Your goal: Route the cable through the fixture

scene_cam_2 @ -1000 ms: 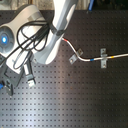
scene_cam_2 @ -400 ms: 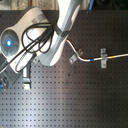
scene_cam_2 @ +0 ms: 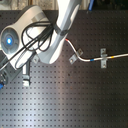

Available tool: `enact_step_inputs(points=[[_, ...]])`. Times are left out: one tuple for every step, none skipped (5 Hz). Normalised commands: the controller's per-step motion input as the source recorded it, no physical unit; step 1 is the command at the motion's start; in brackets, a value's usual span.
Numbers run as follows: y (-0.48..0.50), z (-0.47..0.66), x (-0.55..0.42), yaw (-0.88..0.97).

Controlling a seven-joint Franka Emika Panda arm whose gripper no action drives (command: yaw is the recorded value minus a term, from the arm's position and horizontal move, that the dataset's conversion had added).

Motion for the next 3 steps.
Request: enact_step_inputs(points=[[-0.031, 0.15, -0.296, -0.18], [0.064, 0.31, -0.396, -0.16], [0.000, 0.00, 0.000, -0.05]])
